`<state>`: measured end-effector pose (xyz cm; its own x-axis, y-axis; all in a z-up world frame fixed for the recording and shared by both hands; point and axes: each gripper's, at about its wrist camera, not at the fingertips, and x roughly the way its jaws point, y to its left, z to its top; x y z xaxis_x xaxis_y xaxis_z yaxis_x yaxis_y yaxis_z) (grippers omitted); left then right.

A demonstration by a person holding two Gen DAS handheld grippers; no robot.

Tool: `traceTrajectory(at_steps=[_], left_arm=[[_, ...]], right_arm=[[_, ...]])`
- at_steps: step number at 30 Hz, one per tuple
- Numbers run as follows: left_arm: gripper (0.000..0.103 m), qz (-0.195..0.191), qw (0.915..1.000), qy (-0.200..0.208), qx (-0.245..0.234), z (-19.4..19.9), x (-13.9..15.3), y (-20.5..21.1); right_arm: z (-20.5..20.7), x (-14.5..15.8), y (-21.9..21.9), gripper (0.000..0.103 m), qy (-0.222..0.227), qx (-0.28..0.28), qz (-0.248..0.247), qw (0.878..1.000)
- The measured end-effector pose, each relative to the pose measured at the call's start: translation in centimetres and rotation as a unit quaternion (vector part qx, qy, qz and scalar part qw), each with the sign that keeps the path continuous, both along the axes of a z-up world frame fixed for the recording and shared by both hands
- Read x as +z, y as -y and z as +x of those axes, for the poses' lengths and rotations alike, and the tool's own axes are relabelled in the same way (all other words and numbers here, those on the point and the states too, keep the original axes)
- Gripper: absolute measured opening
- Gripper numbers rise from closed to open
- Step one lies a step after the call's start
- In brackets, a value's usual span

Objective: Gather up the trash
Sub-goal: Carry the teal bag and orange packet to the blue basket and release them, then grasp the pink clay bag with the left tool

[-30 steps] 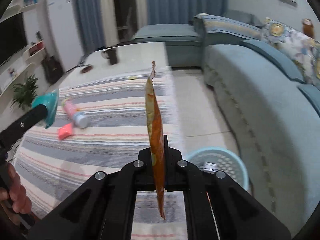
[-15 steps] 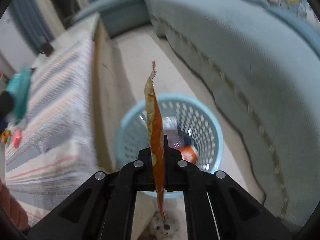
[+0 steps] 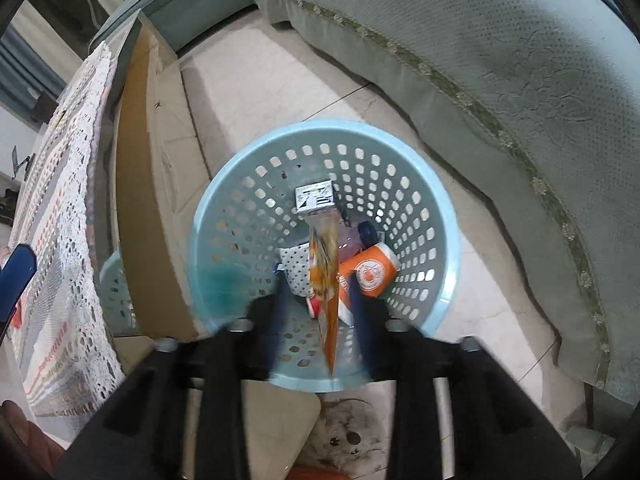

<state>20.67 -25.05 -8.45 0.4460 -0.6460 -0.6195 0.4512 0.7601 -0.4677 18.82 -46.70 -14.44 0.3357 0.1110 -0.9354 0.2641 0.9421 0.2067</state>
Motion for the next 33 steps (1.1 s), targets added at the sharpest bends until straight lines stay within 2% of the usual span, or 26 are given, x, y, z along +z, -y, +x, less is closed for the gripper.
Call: traceTrajectory(at_steps=[1, 6, 11, 17, 22, 25, 27, 30, 33], left_arm=[[0.057, -0.001, 1.0, 0.001, 0.002, -0.2, 0.2, -0.5], [0.057, -0.005, 0.9998, 0.012, 0.015, -1.2, 1.9, -3.2], [0.057, 0.001, 0.9981, 0.046, 0.041, -2.8, 5.2, -7.0], [0.059, -0.007, 0.991, 0.082, 0.106, -4.8, 9.1, -14.6], [0.065, 0.021, 0.9802, 0.103, 0.168, -6.2, 10.7, -21.4], [0.068, 0.054, 0.9717, 0.104, 0.205, -6.4, 10.4, -25.8], [0.072, 0.063, 0.9694, 0.093, 0.219, -6.1, 9.5, -28.4], [0.072, 0.084, 0.9654, 0.069, 0.237, -4.8, 7.3, -32.0], [0.072, 0.117, 0.9626, 0.053, 0.238, -3.3, 4.9, -33.8]], right_arm=[[-0.1, 0.2, 0.0, 0.046, 0.005, -0.001, -0.002, 1.0], [-0.8, 2.6, -0.5, 0.046, 0.039, 0.004, -0.012, 0.999], [-1.4, 7.5, -3.4, 0.046, 0.094, 0.04, -0.046, 0.994], [-1.5, 14.2, -10.1, 0.046, 0.161, 0.107, -0.053, 0.98], [-1.3, 18.1, -16.6, 0.046, 0.202, 0.164, -0.035, 0.965], [-1.2, 19.3, -20.8, 0.046, 0.223, 0.198, -0.025, 0.954], [-1.1, 19.3, -23.7, 0.046, 0.232, 0.219, -0.024, 0.947], [-0.9, 18.3, -27.3, 0.046, 0.24, 0.24, -0.014, 0.94], [-1.3, 16.4, -29.9, 0.046, 0.242, 0.25, -0.032, 0.937]])
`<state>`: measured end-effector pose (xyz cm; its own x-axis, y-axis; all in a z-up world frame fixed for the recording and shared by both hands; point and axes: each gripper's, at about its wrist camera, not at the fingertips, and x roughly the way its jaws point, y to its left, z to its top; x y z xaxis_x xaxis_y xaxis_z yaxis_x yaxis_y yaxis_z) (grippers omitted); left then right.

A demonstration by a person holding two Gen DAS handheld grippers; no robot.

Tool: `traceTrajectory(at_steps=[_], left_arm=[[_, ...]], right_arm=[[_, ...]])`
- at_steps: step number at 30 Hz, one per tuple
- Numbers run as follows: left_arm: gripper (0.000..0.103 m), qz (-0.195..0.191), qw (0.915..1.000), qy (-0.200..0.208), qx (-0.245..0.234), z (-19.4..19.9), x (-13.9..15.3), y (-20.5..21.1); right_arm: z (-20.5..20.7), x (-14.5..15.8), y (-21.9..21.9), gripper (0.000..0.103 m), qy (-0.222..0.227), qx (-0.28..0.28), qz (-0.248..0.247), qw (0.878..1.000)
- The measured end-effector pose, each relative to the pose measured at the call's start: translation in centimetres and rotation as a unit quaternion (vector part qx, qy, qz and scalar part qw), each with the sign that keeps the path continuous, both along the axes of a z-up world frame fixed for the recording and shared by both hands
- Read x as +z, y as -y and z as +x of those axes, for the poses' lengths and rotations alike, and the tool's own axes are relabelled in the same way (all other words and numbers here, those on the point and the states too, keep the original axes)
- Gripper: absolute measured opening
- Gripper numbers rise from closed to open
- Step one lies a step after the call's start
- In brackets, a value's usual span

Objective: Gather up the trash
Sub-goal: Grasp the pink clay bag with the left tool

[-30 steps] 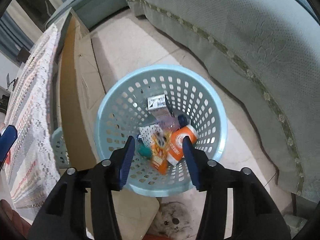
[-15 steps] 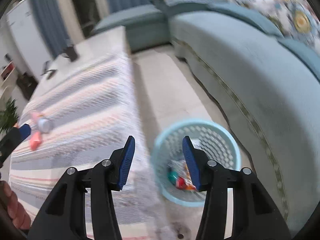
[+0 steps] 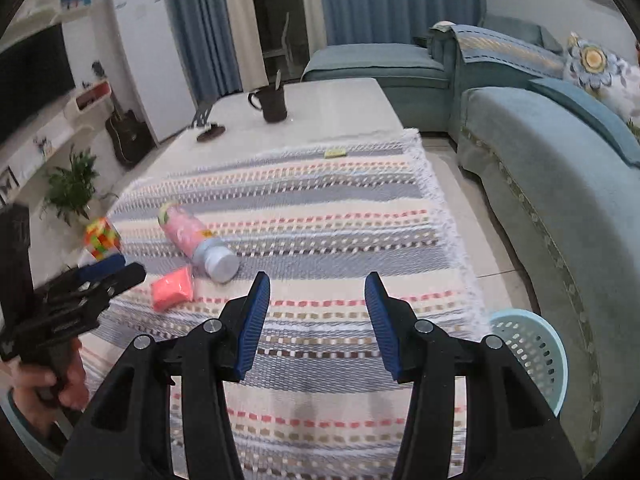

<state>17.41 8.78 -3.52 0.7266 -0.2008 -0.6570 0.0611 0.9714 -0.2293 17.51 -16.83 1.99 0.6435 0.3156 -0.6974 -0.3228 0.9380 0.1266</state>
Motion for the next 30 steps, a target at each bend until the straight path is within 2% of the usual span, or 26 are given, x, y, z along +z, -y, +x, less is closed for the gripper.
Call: traceTrajectory(at_steps=[2, 6, 10, 13, 16, 20, 25, 27, 28, 30], left_arm=[[0.072, 0.003, 0.9998, -0.02, -0.006, 1.0, -1.8, -1.0], [0.075, -0.003, 0.9991, -0.04, -0.012, 2.5, -3.5, -1.4], [0.076, 0.018, 0.9976, -0.067, -0.011, 3.5, -5.1, -1.4], [0.069, 0.019, 0.9955, -0.092, -0.014, 3.7, -5.6, -1.4], [0.065, -0.017, 0.993, -0.111, -0.037, 3.4, -5.1, -1.7], [0.065, -0.005, 0.9937, -0.107, -0.033, 3.0, -5.0, -1.5], [0.064, 0.009, 0.9935, -0.113, -0.002, 4.1, -6.0, -1.5], [0.052, 0.019, 0.9935, -0.112, -0.001, 4.2, -5.9, -1.3], [0.038, 0.017, 0.9934, -0.114, -0.004, 4.2, -5.8, -1.3], [0.037, 0.002, 0.9937, -0.112, 0.007, 4.2, -5.5, -1.8]], right_arm=[[-0.3, -1.5, -1.3, 0.046, -0.009, 0.015, -0.005, 1.0], [0.3, -3.8, -2.8, 0.046, -0.024, 0.029, -0.018, 0.999], [1.0, -5.0, -2.7, 0.046, -0.043, 0.025, -0.007, 0.999], [0.8, -5.3, -3.1, 0.046, -0.046, 0.03, -0.015, 0.998], [0.5, -5.3, -3.4, 0.046, -0.041, 0.035, -0.028, 0.998], [0.4, -5.5, -3.8, 0.046, -0.042, 0.04, -0.028, 0.998], [0.2, -5.7, -4.7, 0.046, -0.034, 0.055, -0.04, 0.997], [0.8, -5.6, -5.6, 0.046, -0.037, 0.067, -0.031, 0.997], [1.2, -5.5, -6.0, 0.046, -0.037, 0.071, -0.027, 0.996], [2.4, -5.1, -7.6, 0.046, -0.035, 0.085, -0.016, 0.996]])
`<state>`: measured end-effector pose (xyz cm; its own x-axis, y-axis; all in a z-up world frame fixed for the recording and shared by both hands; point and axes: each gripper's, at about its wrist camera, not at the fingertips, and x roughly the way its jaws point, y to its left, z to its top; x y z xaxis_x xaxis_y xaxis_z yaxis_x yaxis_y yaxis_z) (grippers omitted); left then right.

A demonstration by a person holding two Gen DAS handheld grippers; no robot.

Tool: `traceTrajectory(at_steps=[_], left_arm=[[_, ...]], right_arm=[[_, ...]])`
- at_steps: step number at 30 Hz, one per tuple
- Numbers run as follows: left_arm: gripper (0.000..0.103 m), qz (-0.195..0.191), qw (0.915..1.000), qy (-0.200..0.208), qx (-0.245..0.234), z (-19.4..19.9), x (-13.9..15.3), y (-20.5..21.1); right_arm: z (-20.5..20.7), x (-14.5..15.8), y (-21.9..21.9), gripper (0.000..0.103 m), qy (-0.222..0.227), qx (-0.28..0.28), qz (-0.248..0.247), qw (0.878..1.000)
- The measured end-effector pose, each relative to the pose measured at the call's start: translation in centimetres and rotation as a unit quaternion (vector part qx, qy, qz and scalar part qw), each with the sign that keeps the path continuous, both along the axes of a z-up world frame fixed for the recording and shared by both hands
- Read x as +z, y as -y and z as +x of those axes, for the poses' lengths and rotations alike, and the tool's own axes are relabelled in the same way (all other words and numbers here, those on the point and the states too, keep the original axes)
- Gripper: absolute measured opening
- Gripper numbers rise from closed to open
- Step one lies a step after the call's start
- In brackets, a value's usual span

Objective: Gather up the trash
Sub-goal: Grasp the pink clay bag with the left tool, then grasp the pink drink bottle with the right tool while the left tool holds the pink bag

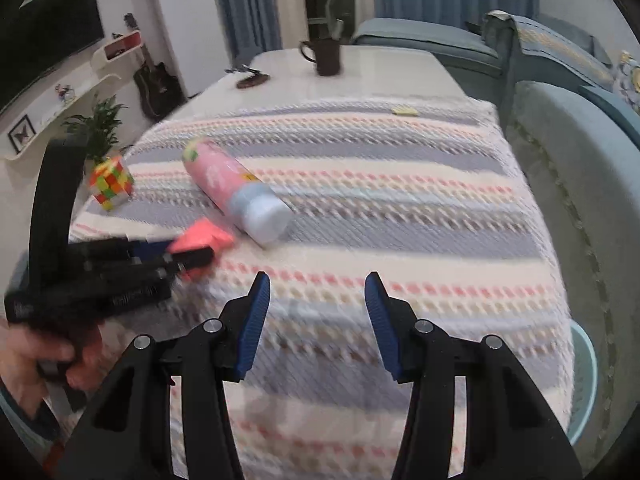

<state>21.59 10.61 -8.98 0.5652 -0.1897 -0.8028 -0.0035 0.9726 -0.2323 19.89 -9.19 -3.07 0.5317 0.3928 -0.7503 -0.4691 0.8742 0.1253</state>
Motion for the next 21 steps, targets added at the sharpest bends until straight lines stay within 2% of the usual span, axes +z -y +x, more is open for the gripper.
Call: traceTrajectory(at_steps=[4, 7, 9, 11, 16, 21], left_arm=[[0.037, -0.02, 0.9987, 0.014, 0.044, -0.5, 1.4, -2.5], [0.037, -0.032, 0.9957, 0.02, 0.084, -0.8, 2.0, -4.9], [0.037, -0.03, 0.9935, 0.017, 0.109, -1.0, 2.1, -6.2], [0.037, -0.045, 0.9902, 0.018, 0.131, -1.1, 2.3, -7.5], [0.037, -0.051, 0.9865, 0.032, 0.153, -1.6, 3.2, -9.0], [0.037, -0.058, 0.9863, 0.034, 0.151, -1.6, 3.2, -9.0]], right_arm=[[2.8, 0.2, -3.8, 0.046, -0.012, 0.029, 0.017, 0.999], [5.0, 0.0, -7.7, 0.053, -0.007, 0.061, -0.009, 0.998], [6.0, -0.2, -9.6, 0.054, -0.005, 0.078, -0.02, 0.997], [7.1, -0.6, -11.4, 0.054, -0.015, 0.1, -0.03, 0.994], [8.4, -2.0, -15.0, 0.056, -0.038, 0.142, -0.072, 0.987], [9.4, -2.6, -15.4, 0.054, -0.073, 0.133, -0.049, 0.987]])
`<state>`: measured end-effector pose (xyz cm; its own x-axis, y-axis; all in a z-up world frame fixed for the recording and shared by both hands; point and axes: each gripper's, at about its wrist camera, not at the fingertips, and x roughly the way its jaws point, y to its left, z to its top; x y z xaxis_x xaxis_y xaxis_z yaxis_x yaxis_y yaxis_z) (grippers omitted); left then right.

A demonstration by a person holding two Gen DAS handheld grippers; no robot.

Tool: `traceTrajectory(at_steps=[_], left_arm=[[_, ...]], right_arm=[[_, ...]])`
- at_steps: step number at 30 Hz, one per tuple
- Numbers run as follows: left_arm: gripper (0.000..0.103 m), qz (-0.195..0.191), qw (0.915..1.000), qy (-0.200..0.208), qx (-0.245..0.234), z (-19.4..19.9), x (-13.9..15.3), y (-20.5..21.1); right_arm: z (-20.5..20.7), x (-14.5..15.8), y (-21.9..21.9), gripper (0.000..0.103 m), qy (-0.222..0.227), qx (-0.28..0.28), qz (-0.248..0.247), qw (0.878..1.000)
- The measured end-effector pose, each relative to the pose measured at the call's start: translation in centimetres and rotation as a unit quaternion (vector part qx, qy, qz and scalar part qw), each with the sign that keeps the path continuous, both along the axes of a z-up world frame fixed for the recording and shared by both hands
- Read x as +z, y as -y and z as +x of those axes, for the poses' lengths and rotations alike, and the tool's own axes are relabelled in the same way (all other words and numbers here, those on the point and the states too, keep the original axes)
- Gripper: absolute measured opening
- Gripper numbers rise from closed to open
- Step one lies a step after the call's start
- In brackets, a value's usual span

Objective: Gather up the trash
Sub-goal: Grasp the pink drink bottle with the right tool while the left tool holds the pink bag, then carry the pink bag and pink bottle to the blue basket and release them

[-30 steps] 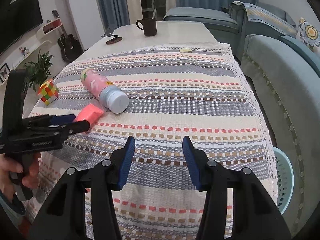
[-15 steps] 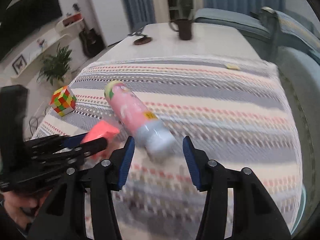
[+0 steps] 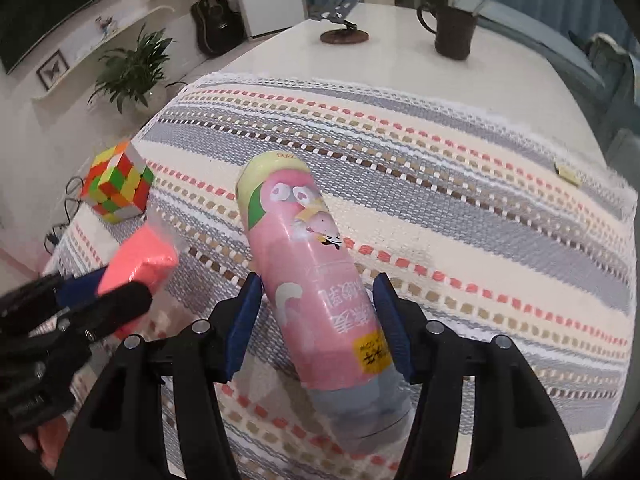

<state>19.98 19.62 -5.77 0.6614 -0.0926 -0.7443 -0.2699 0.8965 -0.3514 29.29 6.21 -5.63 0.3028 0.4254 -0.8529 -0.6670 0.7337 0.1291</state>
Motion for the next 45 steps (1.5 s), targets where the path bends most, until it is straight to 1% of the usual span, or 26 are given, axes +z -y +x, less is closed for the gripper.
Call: traceTrajectory(at_steps=[2, 4, 5, 10, 13, 16, 18, 20, 24, 25, 26, 28, 30, 32, 33, 34, 36, 37, 39, 40, 42, 45], left_arm=[[0.037, -0.005, 1.0, 0.002, 0.001, 0.0, 0.0, 0.0], [0.037, -0.006, 0.9999, 0.009, 0.003, 0.1, 0.3, -0.2], [0.037, -0.006, 0.9999, 0.011, 0.003, 0.0, 0.4, -0.3], [0.037, -0.018, 0.9996, 0.023, -0.005, -0.1, 0.9, 0.0], [0.037, -0.024, 0.9988, 0.034, -0.023, -0.1, 1.3, 1.0], [0.037, -0.022, 0.9973, 0.053, -0.046, -0.3, 2.0, 2.8], [0.037, -0.012, 0.9962, 0.06, -0.062, -0.4, 2.5, 4.4], [0.037, -0.017, 0.9928, 0.078, -0.09, -0.9, 3.3, 6.7], [0.037, -0.025, 0.9852, 0.105, -0.133, -1.9, 5.1, 11.5], [0.037, -0.023, 0.9818, 0.114, -0.15, -2.0, 5.9, 13.6], [0.037, -0.025, 0.98, 0.118, -0.158, -2.0, 6.3, 14.7], [0.037, -0.039, 0.9747, 0.126, -0.181, -1.7, 7.2, 18.0], [0.037, -0.038, 0.9693, 0.131, -0.205, -1.5, 7.8, 21.4], [0.037, -0.038, 0.9621, 0.135, -0.234, -1.2, 8.1, 25.5], [0.037, -0.04, 0.9598, 0.136, -0.243, -1.2, 8.1, 26.8], [0.037, -0.042, 0.9562, 0.134, -0.257, -1.0, 8.0, 29.0], [0.037, -0.044, 0.9521, 0.13, -0.273, -0.7, 7.6, 31.6], [0.037, -0.045, 0.9494, 0.126, -0.284, -0.4, 7.2, 33.3], [0.037, -0.047, 0.9465, 0.116, -0.297, 0.2, 6.5, 35.7], [0.037, -0.052, 0.9449, 0.105, -0.306, 0.6, 5.7, 37.4], [0.037, -0.054, 0.9422, 0.09, -0.318, 1.2, 4.5, 39.6], [0.037, -0.047, 0.9382, 0.068, -0.336, 2.3, 2.6, 42.5]], right_arm=[[0.1, -0.5, -0.2, 0.054, -0.009, -0.005, -0.007, 1.0], [0.2, -1.2, -0.6, 0.049, -0.018, -0.014, -0.016, 1.0], [0.3, -1.4, -0.5, 0.048, -0.024, -0.018, -0.01, 0.999], [0.1, -1.7, 2.4, 0.045, -0.057, -0.068, 0.053, 0.995], [-0.7, -1.2, 6.0, 0.045, -0.082, -0.105, 0.117, 0.984], [-1.7, 0.0, 10.0, 0.045, -0.086, -0.137, 0.159, 0.974], [-2.5, 1.1, 12.3, 0.045, -0.075, -0.153, 0.165, 0.972], [-3.6, 2.8, 15.6, 0.045, -0.059, -0.169, 0.169, 0.969], [-5.9, 6.0, 22.1, 0.045, -0.019, -0.2, 0.163, 0.966], [-6.4, 6.7, 24.2, 0.045, -0.01, -0.213, 0.157, 0.964], [-6.7, 7.2, 25.8, 0.045, -0.004, -0.222, 0.152, 0.963], [-7.4, 8.2, 29.4, 0.045, 0.018, -0.244, 0.134, 0.96], [-8.0, 8.8, 32.2, 0.045, 0.034, -0.264, 0.115, 0.957], [-8.7, 9.0, 35.3, 0.045, 0.045, -0.288, 0.098, 0.952], [-8.9, 8.9, 37.0, 0.045, 0.049, -0.298, 0.091, 0.949], [-9.2, 8.7, 38.5, 0.045, 0.051, -0.31, 0.085, 0.946], [-9.7, 7.9, 41.8, 0.045, 0.048, -0.334, 0.078, 0.938], [-9.8, 7.3, 42.9, 0.045, 0.043, -0.345, 0.077, 0.934], [-9.9, 5.9, 45.4, 0.045, 0.031, -0.37, 0.071, 0.926], [-9.9, 4.9, 46.7, 0.045, 0.024, -0.383, 0.067, 0.921], [-10.2, 3.5, 48.4, 0.045, 0.01, -0.399, 0.061, 0.915], [-10.4, 0.7, 50.3, 0.045, -0.019, -0.427, 0.048, 0.903]])
